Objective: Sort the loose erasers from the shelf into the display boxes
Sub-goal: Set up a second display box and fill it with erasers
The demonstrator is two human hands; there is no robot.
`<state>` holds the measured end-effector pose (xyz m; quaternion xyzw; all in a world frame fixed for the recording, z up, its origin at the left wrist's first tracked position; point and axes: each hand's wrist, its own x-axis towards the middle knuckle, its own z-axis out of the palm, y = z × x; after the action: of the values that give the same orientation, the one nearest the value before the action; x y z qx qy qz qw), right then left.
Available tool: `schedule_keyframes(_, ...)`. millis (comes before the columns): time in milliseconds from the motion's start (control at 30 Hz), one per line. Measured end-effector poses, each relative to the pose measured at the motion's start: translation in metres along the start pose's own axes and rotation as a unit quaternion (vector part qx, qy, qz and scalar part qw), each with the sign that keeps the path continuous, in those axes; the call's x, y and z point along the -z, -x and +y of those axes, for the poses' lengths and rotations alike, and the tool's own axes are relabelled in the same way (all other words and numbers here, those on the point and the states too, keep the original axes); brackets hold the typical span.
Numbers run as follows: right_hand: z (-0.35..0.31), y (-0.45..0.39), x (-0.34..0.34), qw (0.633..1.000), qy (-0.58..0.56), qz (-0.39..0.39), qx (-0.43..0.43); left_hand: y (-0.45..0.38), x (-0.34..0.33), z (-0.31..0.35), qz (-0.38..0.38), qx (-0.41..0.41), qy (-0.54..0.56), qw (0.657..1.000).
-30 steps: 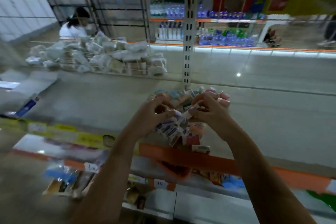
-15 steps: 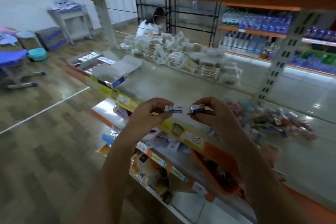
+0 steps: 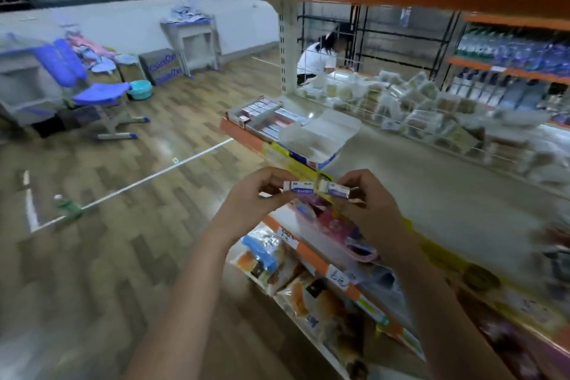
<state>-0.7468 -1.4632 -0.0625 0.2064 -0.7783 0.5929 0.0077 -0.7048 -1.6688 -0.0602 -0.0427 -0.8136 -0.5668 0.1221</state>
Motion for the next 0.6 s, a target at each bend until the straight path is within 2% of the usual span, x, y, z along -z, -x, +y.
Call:
schedule_keyframes(367, 0.025, -0.127, -0.084, 0.993, 0.115, -0.002, 0.024, -0.094, 0.088, -0.084, 0.010, -0.003, -0.010, 1.000)
schedule_keyframes(500, 0.042, -0.188, -0.081, 0.989, 0.149, 0.022, 0.015, -0.151, 0.104, -0.105, 0.000, 0.010, 0.005, 1.000)
schedule_keyframes(600, 0.052, -0.225, -0.064, 0.983, 0.179, 0.009, -0.034, -0.195, 0.102, -0.114, -0.020, 0.013, 0.017, 1.000)
